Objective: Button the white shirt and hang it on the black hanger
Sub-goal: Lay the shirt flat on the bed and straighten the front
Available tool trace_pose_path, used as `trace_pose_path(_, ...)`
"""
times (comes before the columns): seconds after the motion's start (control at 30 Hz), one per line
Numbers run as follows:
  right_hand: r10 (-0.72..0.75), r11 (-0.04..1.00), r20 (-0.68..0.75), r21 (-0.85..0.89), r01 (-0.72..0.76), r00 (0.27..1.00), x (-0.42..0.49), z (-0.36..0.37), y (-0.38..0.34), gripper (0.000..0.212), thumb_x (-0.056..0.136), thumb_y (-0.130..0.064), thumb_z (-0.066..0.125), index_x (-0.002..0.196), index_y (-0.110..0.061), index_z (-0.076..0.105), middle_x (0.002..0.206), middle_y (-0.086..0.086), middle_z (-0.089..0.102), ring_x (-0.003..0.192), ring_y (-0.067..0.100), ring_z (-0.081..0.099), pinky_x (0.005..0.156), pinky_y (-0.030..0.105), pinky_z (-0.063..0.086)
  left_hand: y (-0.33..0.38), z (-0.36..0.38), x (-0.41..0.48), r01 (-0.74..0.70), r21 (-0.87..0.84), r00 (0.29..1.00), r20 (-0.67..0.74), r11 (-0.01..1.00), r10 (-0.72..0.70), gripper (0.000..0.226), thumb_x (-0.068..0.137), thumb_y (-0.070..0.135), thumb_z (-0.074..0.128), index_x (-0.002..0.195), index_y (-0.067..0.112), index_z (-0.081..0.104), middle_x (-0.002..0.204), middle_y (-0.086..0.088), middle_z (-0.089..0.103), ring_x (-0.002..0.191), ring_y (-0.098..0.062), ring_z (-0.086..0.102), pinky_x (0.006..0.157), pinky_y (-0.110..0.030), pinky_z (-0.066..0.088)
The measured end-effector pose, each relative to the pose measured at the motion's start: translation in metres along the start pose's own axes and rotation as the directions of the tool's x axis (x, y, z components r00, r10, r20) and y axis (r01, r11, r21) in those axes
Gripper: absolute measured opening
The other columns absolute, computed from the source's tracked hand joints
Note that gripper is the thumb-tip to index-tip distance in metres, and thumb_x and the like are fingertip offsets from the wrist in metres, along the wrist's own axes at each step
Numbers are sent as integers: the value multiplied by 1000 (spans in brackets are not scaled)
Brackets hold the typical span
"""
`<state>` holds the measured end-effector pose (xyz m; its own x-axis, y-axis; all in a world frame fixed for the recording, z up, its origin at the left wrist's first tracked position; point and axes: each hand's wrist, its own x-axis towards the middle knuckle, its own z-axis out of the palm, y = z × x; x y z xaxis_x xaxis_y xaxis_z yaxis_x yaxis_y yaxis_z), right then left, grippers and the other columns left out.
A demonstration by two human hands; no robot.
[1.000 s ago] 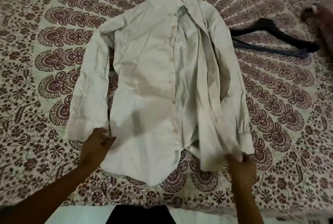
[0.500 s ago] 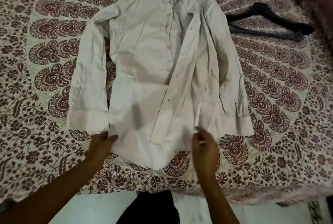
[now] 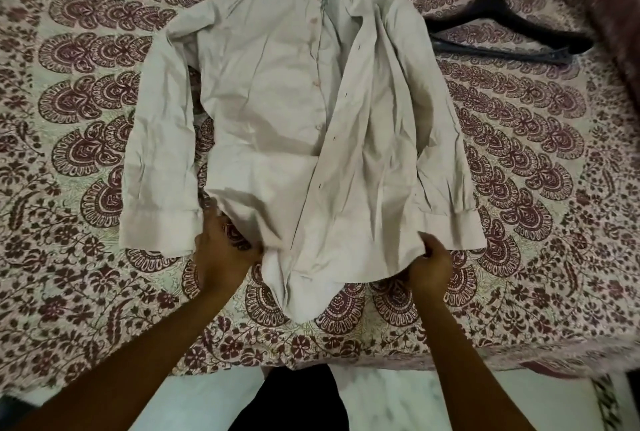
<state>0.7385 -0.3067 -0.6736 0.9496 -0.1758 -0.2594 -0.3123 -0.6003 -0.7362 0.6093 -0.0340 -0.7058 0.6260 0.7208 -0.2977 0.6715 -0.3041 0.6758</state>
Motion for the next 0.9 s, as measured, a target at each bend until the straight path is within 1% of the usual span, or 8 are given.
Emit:
trace_pose_path(0.1,202,886,-42,433,-164,978,11,-12,-1,18,88,1,55,99,-9,64,87,6,64,82,20,54,58,22,45,25,6,11,57,-171,998,-12,984,-60,27,82,24,69,105,12,60,94,-7,64,83,-25,62,63,-24,44)
trace_pose_path(0.2,286,777,-10,588,-226,958,15,-32,0,17,90,-1,54,86,-17,61,84,1,61,72,18,59,53,27,53,35,-2,18,14,-323,999,-43,946,-29,5,88,3,57,90,4,62,88,-9,61,70,-12,53,59,-13,40)
trace_pose_path(0.43,453,687,-314,719,-103,834,31,-76,16,29,87,4,56,82,-24,57,91,-1,63,88,24,64,55,23,57,-11,-67,30,53,-642,970,-147,765,-191,47,84,-18,39,72,25,53,63,13,58,63,-1,54,55,-13,43)
trace_pose_path(0.5,440,745,-184,622,-243,879,30,-74,26,21,90,0,54,99,-18,60,97,3,62,95,28,60,54,25,57,-12,-72,22,134,-701,971,-48,700,-234,47,90,-12,33,68,23,57,51,17,59,49,6,54,46,-8,41)
trace_pose_path(0.6,496,706,95,535,-464,863,24,-67,30,40,91,3,45,127,-12,51,107,10,58,93,28,57,67,39,54,-4,-67,12,334,-767,937,208,548,-279,31,96,2,35,86,23,55,69,10,69,55,2,63,47,-15,52)
trace_pose_path(0.7,462,667,193,568,-483,866,15,-61,30,42,88,9,38,109,-22,56,97,8,58,83,24,54,67,39,52,-3,-62,11,490,-744,871,442,455,-215,23,95,14,38,103,24,57,84,6,73,71,-6,69,56,-24,58)
trace_pose_path(0.8,380,660,277,587,-469,882,8,-62,28,34,90,3,38,101,-24,54,90,7,55,79,24,51,67,39,44,4,-63,7,485,-791,874,443,372,-199,41,97,36,34,88,22,72,79,5,71,69,-11,68,51,-24,56)
trace_pose_path(0.9,390,701,168,583,-410,905,12,-65,30,26,94,-4,45,114,-18,54,95,1,58,90,26,55,68,36,47,8,-67,8,371,-848,928,345,379,-137,46,88,61,35,100,31,68,101,5,69,92,-19,66,68,-27,57)
